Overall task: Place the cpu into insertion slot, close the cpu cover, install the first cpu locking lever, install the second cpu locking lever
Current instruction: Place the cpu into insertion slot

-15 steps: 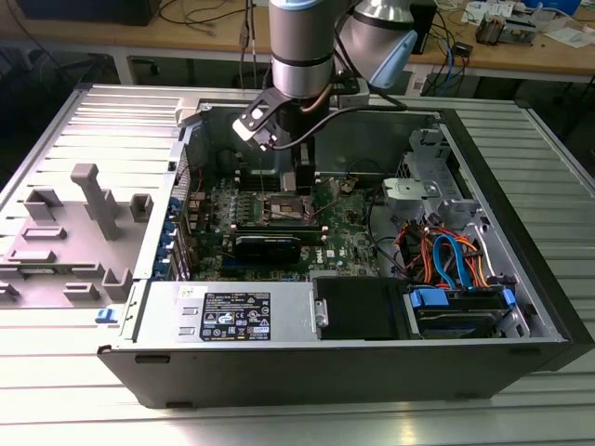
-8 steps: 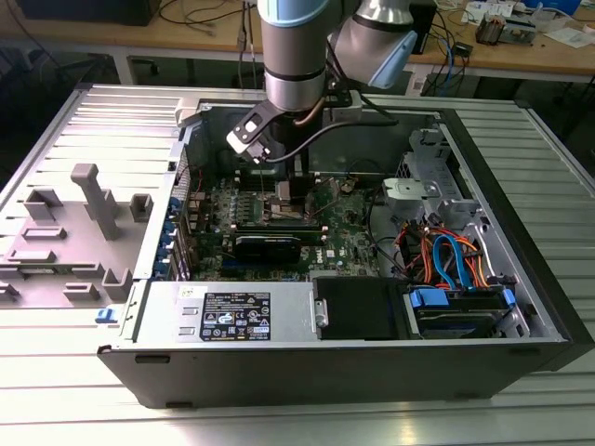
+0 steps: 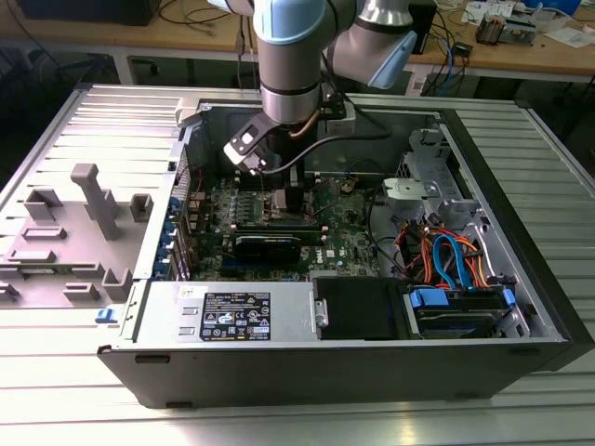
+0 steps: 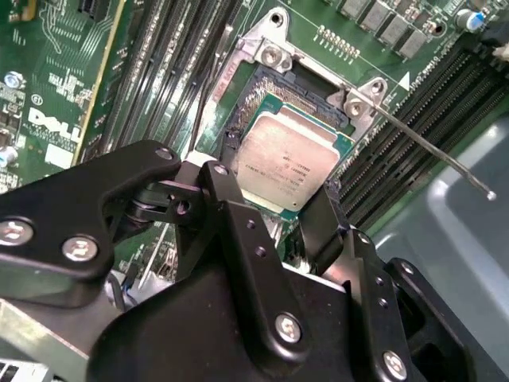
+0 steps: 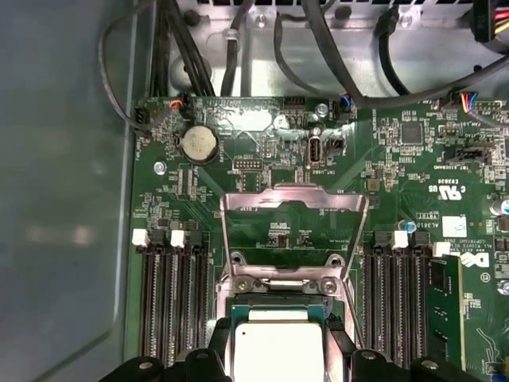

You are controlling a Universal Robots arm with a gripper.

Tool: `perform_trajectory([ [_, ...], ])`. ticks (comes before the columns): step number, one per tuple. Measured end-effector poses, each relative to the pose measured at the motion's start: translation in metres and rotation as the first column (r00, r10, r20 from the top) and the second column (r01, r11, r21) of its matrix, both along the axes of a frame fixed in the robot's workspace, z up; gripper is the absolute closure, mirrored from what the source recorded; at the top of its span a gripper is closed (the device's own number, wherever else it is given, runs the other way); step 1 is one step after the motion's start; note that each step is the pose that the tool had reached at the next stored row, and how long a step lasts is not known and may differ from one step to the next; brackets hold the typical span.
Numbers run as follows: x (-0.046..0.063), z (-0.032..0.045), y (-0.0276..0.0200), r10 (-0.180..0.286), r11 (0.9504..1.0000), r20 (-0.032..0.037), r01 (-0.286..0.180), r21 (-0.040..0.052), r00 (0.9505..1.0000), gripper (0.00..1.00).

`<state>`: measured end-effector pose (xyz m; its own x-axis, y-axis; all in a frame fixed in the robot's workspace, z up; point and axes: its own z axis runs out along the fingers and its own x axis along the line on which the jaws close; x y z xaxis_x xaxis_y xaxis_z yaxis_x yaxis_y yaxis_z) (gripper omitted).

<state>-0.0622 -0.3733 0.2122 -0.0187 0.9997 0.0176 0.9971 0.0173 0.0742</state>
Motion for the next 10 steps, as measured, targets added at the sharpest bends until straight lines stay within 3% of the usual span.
perform_trajectory([
  [5,-0.001,-0.0091,-0.0018,0.000,1.0000,0.0001,0.000,-0.0002,1.0000,0.46],
  [10,-0.001,-0.0118,-0.0018,-0.003,1.0000,-0.0001,0.003,-0.0006,1.0000,0.46],
])
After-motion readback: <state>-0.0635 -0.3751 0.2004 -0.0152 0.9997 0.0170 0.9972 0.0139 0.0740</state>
